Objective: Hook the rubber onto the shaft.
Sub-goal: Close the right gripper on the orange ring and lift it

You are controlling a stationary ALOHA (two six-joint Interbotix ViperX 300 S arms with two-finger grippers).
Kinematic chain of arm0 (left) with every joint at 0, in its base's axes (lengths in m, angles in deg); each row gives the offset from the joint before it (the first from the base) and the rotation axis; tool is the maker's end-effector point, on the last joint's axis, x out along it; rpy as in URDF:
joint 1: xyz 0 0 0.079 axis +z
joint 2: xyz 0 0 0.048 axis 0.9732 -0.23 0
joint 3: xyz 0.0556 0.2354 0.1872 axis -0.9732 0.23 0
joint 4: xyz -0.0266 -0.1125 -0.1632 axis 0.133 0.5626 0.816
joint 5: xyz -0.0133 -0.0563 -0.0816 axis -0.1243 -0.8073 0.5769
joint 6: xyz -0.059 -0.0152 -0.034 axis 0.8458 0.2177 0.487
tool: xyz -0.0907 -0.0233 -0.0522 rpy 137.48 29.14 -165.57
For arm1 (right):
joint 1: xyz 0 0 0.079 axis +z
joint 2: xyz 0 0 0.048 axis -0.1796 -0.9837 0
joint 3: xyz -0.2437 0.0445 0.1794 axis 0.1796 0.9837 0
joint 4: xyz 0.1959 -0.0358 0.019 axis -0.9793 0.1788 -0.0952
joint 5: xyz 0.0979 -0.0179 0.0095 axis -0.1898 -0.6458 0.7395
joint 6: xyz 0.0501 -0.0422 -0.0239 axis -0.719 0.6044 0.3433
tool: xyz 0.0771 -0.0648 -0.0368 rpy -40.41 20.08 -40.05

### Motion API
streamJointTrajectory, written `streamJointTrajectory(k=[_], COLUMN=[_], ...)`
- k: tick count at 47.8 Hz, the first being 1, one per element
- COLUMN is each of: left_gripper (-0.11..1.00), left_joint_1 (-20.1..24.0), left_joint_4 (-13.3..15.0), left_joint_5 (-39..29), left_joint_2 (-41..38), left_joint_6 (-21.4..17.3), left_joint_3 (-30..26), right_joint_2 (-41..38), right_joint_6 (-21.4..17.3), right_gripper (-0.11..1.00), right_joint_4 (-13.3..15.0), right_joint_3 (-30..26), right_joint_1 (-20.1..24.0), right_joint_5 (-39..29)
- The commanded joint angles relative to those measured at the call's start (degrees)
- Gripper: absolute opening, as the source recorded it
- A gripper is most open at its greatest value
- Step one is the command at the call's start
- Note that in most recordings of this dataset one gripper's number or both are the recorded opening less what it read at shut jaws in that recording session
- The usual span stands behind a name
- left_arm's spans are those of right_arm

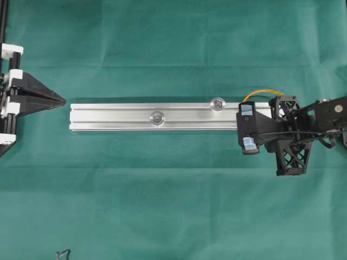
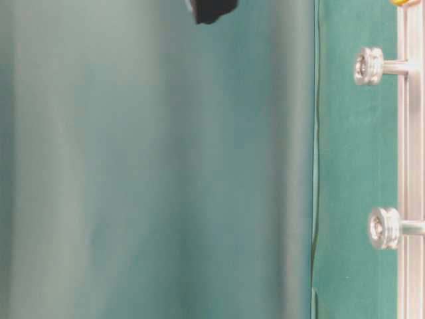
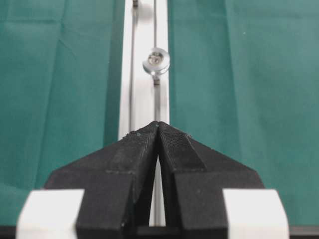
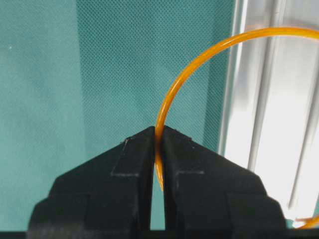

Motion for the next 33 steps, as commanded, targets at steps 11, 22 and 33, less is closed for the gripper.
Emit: streamJointTrajectory(k=[11,22,33], left_gripper=[0.0,0.0,0.0], left_joint_1=[-0.1,-0.1,-0.2], left_joint_4=[-0.2,-0.2,-0.1], left_joint_5=[0.3,0.4,0.4], left_joint_2=[-0.4,-0.4,-0.4], left_joint_6=[-0.1,-0.1,-0.1], left_joint_3=[-1.7,-1.7,-1.7], right_joint_2=[3.5,5.4,7.1], right_joint_6=[0.0,0.0,0.0], right_gripper=[0.07,0.07,0.07], right_joint_4=[1.8,3.3,4.7], right_joint_3=[-5.5,-9.5,-13.2], right_joint_1=[0.2,0.2,0.2], right_joint_5=[-7.6,-13.6,-19.3])
